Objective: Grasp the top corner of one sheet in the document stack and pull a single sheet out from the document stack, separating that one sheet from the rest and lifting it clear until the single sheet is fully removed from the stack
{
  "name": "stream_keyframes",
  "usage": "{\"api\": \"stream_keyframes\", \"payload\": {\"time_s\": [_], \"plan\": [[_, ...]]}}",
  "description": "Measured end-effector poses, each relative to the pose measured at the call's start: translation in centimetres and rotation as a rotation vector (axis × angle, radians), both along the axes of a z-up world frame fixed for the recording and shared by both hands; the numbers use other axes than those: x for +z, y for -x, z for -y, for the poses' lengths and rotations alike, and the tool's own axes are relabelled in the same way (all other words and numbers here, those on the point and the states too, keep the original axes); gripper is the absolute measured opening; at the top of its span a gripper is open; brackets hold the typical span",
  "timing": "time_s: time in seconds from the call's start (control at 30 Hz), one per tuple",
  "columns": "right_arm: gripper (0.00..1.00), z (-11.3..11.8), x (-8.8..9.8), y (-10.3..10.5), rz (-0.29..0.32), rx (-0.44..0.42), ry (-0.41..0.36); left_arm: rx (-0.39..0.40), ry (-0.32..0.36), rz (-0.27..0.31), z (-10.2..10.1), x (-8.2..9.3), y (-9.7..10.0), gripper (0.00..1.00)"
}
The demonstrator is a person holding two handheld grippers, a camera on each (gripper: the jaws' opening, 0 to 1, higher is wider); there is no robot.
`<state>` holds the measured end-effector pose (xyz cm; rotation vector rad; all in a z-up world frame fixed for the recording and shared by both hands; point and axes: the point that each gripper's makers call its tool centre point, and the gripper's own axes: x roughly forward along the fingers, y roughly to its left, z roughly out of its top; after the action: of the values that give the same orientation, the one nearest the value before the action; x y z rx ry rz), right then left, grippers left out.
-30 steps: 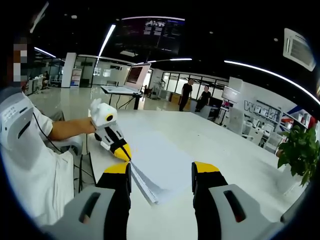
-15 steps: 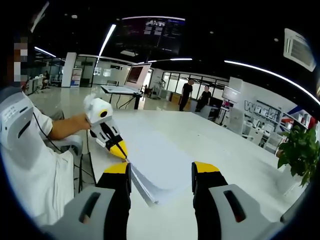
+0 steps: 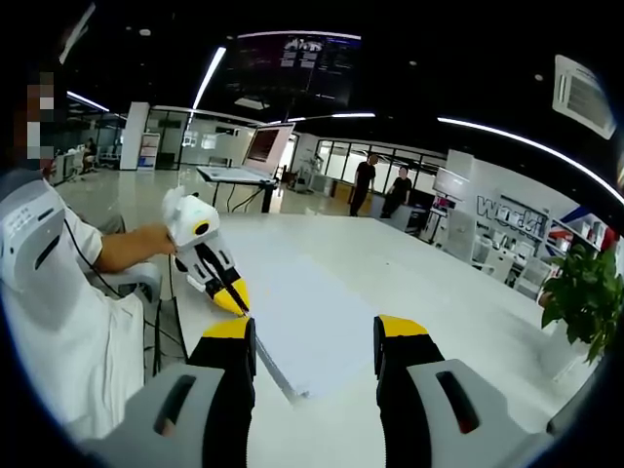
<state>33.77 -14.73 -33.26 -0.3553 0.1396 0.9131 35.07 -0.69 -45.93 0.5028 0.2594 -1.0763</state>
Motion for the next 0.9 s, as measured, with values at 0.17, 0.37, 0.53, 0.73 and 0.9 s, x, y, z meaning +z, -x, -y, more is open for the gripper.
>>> {"api": "stream_keyframes", "payload": {"time_s": [0.17,0.37,0.53,0.73,0.9], "plan": [[0.48,-0.1,0.03,0.08,0.002,0.007,0.0,-0.004,0.05,-0.025,0.12,-0.02,-0.28,0.07],[0.48,-0.08,-0.01,0.09,0.001,0.006,0.001,-0.002,0.027,-0.025,0.02,-0.08,-0.13,0.07],[0.48,-0.06,-0.03,0.1,0.001,0.006,0.001,0.004,0.009,-0.005,-0.23,-0.05,-0.29,0.11],[0.48,-0.15,-0.08,0.19,0.002,0.007,0.003,0.006,0.015,-0.03,-0.22,-0.24,-0.19,0.09],[0.48,-0.22,-0.12,0.22,0.001,0.006,0.001,0.045,0.092,-0.149,-0.43,-0.26,-0.14,0.09]]}}
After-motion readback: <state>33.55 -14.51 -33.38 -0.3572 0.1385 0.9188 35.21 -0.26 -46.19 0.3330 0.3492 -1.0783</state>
